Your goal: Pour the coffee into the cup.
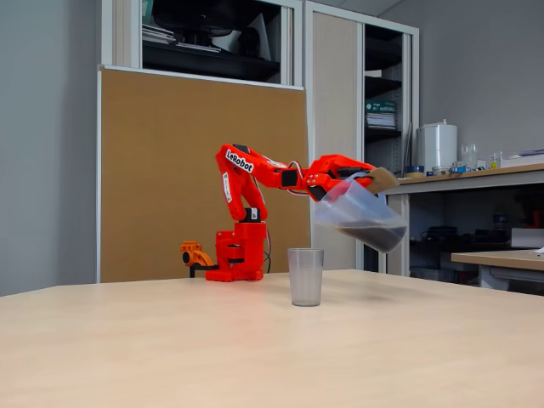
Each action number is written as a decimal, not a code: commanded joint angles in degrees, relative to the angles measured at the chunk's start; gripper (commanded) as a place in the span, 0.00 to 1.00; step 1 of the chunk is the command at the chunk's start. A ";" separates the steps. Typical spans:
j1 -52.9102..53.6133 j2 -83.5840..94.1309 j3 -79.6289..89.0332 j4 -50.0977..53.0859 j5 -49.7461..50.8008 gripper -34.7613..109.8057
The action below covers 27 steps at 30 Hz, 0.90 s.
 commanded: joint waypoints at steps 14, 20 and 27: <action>0.18 0.18 0.18 -6.24 6.24 0.24; 0.35 0.09 0.62 -7.38 8.44 0.24; 0.79 0.18 1.41 -8.79 10.55 0.24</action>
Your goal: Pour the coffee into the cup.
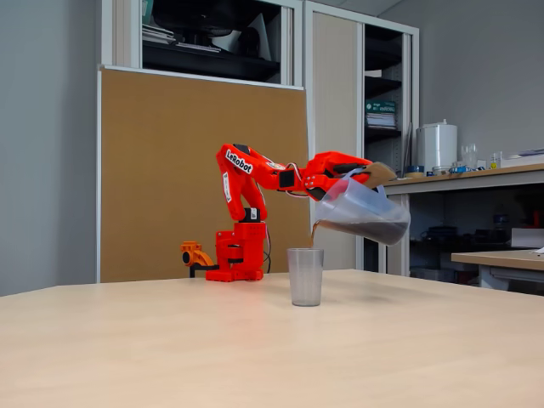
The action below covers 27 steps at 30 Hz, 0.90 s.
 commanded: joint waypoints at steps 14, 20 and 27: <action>0.44 1.05 1.23 -5.19 5.19 0.24; 0.97 1.05 1.85 -6.59 6.86 0.24; 1.23 1.49 2.29 -7.29 7.91 0.24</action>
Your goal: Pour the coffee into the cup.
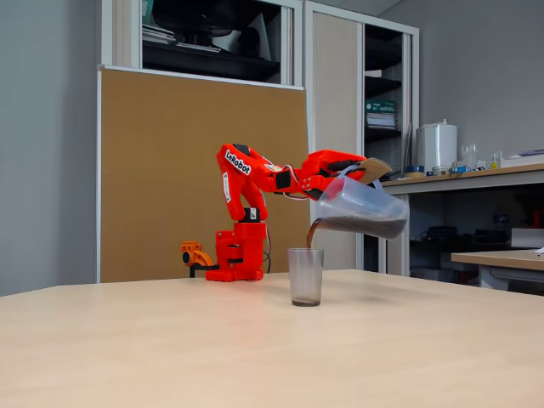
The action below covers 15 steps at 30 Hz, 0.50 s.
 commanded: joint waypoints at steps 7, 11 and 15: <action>0.35 1.76 0.53 -2.90 2.81 0.24; 0.53 1.76 0.62 -3.08 3.16 0.24; 0.62 1.76 0.44 -3.16 3.69 0.24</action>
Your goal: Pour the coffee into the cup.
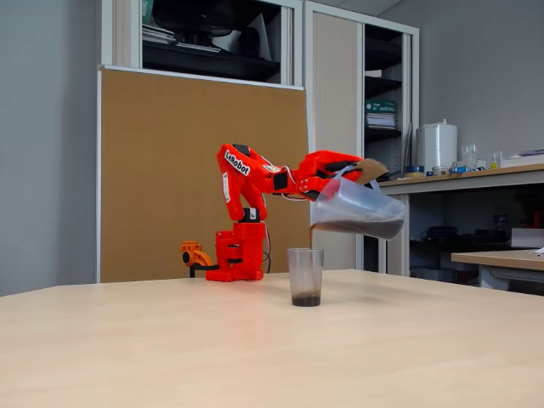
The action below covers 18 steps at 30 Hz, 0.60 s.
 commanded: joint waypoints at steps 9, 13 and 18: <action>-0.26 1.76 -0.53 -2.46 2.64 0.24; -0.18 1.76 -0.79 -2.46 3.08 0.24; -0.18 1.58 -1.05 -2.55 3.16 0.24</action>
